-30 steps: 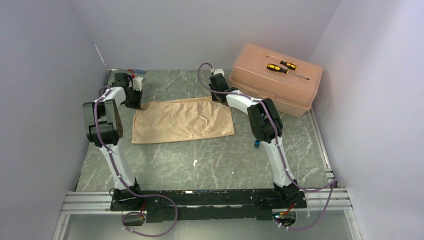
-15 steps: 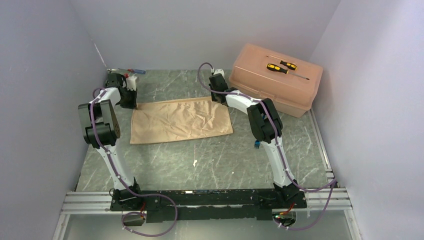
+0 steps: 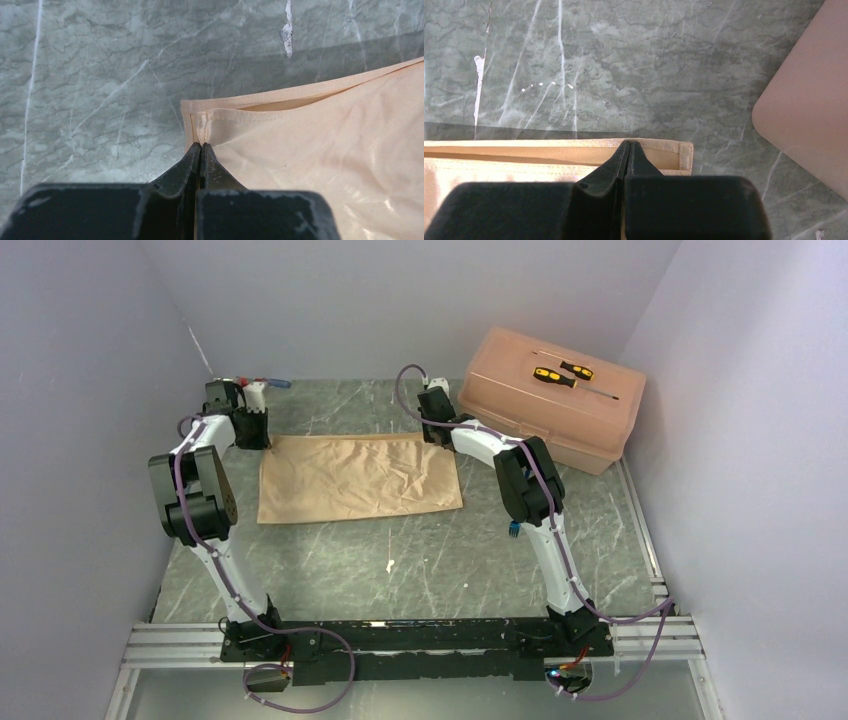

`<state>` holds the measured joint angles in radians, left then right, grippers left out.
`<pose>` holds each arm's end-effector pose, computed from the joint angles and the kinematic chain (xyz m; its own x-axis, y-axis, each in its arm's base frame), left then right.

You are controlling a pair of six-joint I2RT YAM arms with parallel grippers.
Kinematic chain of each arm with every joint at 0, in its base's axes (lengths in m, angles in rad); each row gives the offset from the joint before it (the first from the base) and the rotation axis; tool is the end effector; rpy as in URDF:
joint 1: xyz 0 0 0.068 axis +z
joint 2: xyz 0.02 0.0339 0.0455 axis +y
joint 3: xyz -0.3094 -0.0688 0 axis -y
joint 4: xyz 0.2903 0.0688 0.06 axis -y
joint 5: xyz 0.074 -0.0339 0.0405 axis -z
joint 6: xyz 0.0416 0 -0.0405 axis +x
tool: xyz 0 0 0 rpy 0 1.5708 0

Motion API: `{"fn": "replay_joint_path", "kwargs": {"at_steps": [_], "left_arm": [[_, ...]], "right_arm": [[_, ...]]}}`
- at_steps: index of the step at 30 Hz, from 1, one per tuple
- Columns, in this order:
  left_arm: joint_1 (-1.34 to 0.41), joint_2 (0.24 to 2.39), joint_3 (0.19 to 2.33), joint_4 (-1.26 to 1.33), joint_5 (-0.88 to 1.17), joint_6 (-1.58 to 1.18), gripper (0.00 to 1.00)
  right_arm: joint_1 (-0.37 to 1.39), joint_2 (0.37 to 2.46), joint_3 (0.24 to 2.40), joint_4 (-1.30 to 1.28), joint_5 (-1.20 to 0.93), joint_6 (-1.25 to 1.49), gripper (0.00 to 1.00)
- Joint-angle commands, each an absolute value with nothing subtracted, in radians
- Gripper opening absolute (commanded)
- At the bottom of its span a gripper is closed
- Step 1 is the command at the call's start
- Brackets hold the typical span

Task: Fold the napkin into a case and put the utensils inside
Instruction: Smooth out the rectangle-folded napkin at the center of the board, then pick up the rectangle-folded napkin from the center of the board.

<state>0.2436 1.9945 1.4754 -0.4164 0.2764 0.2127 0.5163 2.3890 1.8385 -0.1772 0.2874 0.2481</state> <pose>0.4848 0.1088 0.2118 -0.7793 0.0156 -0.6264 0.0917 0.9918 -0.0894 0.5360 0.2907 0.1485 -0.6318 -0.0879 -0.7701 -0.1384 0.9904 0.0006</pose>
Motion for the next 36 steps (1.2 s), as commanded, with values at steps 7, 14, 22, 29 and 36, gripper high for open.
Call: {"fn": "replay_joint_path", "kwargs": {"at_steps": [7,14,22,29,36], "left_arm": [[0.251,2.056,1.507,-0.396,0.257,0.179,0.29],[0.253,2.014,1.561,-0.492,0.297,0.193,0.57],[0.262,1.93,1.555,-0.611,0.368,0.303,0.55],[0.267,1.911,1.407,-0.673,0.386,0.406,0.53],[0.274,1.877,1.384,-0.775,0.41,0.493,0.5]], "right_arm": [[0.512,2.394,1.853,-0.211,0.284,0.258,0.0],[0.511,2.294,1.855,-0.197,0.217,0.252,0.32],[0.544,1.994,1.587,-0.238,0.212,0.38,0.69],[0.556,1.687,1.128,-0.265,0.146,0.573,0.72],[0.556,1.591,0.912,-0.171,0.005,0.686,0.71]]}}
